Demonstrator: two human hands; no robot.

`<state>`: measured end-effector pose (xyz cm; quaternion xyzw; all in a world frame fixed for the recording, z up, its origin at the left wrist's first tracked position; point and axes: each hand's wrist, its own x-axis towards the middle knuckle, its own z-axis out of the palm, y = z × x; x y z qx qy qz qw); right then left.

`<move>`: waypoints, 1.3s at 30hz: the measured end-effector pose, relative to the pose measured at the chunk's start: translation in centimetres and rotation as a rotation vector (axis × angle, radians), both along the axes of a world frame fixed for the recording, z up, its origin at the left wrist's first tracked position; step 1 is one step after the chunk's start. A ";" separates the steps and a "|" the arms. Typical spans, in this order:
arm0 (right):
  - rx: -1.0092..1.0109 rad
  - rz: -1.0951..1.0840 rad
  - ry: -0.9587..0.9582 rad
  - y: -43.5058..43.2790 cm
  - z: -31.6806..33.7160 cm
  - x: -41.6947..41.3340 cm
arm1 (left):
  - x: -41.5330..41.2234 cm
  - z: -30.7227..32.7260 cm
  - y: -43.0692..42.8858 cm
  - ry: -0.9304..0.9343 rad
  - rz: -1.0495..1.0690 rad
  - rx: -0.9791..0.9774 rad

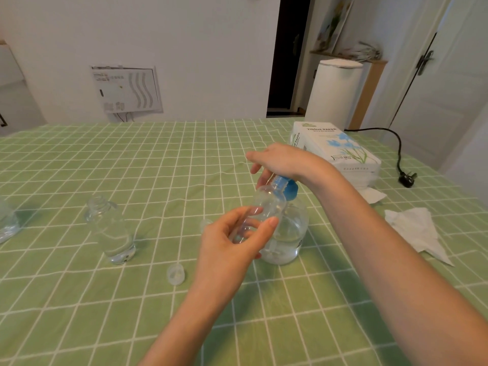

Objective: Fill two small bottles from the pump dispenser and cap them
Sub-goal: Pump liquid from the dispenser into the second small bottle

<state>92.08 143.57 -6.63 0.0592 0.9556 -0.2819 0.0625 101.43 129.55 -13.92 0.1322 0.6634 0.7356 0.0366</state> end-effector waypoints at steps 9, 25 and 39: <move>0.006 0.000 -0.031 -0.1 0.7 -0.2 | 0.0 0.4 -0.1 0.002 -0.010 -0.008; 0.005 -0.004 0.021 -0.3 0.3 0.4 | -0.1 0.1 -0.1 0.011 -0.003 -0.028; -0.025 -0.016 0.015 -0.5 1.1 0.7 | -0.1 0.2 0.0 0.008 -0.014 0.004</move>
